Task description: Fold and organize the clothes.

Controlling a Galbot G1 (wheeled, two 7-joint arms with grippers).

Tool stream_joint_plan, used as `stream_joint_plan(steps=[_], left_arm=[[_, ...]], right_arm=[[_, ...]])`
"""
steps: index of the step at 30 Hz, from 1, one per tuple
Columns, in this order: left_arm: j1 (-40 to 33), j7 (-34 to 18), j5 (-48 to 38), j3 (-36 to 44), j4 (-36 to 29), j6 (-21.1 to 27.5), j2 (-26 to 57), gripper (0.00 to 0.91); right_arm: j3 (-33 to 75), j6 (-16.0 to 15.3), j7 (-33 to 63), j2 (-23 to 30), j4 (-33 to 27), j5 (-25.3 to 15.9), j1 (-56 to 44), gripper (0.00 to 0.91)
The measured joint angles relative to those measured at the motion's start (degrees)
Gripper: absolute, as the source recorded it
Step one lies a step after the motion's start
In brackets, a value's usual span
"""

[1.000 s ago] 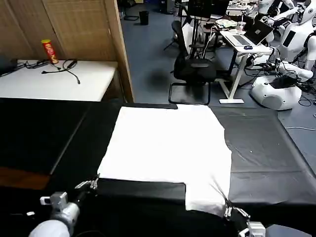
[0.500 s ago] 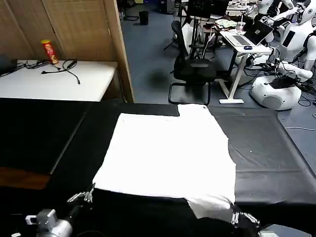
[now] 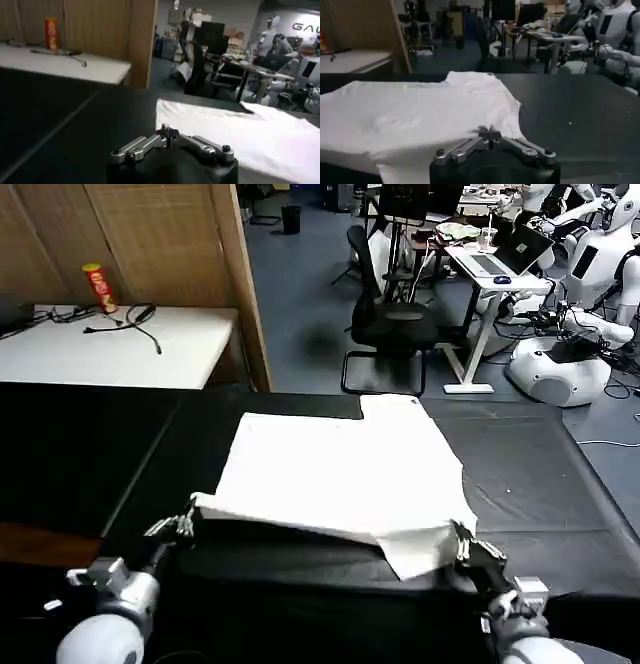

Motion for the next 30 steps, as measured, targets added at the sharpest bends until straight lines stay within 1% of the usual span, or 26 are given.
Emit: stream_joint_plan(steps=[11,20,22,23,24,27,30], left_arm=[[-5.93,0.68,2.72,2.53,8.56,-0.24,0.72,0.0],[-8.07,1.15,3.91,3.72,11.26,-0.15,0.86,0.0],[-8.61,1.19,4.24,4.06,11.9,-0.14,0.82,0.0],[-8.92,1.19,4.37,4.26,12.21,0.03,0.77,0.605],[-9.2,1.14,4.45,4.4,12.44,0.3,0.73,0.878],[-9.7,1.18,4.67,4.47,12.68,0.7,0.62,0.878],[-9.2,1.16,4.67,4.14,11.94,1.28,0.83,0.878]], right_arm=[[-3.59,0.38,-0.53,-3.25,-7.8,-1.14,9.14,0.0],[-6.73,0.65,-2.24,-4.44,-14.02,-1.19,14.16,0.0],[-7.23,-0.35,-2.72,-4.85,-14.82,-0.43,14.97,0.0],[-7.26,-1.17,-3.0,-5.13,-14.91,-0.1,15.16,0.068],[-7.2,-1.98,-3.51,-5.4,-14.89,0.19,15.17,0.878],[-6.49,-4.3,-4.2,-6.41,-13.48,1.81,14.29,0.878],[-5.08,-5.8,-4.76,-7.91,-10.18,2.3,12.08,0.878]])
